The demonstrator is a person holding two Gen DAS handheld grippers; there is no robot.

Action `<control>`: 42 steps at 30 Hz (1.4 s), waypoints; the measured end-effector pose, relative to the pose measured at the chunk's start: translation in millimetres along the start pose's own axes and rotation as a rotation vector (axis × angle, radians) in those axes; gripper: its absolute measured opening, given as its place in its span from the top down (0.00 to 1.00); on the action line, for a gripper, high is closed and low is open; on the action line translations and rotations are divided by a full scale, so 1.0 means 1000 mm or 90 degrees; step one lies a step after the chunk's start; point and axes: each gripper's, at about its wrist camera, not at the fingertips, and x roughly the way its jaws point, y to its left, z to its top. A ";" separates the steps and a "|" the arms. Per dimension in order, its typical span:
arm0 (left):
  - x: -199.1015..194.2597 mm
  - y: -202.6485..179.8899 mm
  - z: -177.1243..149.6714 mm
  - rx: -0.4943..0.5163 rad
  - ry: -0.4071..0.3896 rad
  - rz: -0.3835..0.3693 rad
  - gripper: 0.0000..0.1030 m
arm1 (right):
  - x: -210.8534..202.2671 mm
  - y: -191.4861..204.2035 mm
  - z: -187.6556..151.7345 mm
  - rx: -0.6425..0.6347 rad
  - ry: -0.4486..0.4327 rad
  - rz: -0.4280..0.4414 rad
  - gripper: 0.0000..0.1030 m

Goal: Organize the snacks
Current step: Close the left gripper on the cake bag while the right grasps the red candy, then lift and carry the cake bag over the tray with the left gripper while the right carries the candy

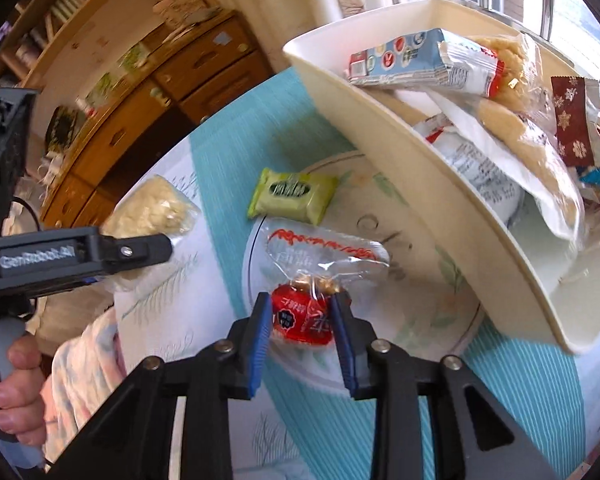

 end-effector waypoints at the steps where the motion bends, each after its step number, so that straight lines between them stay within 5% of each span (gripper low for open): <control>1: -0.008 0.001 -0.009 -0.008 -0.007 0.000 0.55 | -0.003 0.001 -0.004 -0.004 0.004 0.002 0.71; 11: -0.079 -0.003 -0.085 -0.058 -0.082 -0.006 0.55 | -0.051 0.017 -0.038 -0.037 -0.037 0.030 0.72; 25: -0.142 -0.042 -0.170 -0.073 -0.222 -0.097 0.55 | -0.124 0.001 -0.064 -0.064 -0.125 0.061 0.72; 42: -0.159 -0.111 -0.148 -0.116 -0.319 -0.171 0.55 | -0.159 -0.056 0.001 -0.112 -0.171 0.061 0.72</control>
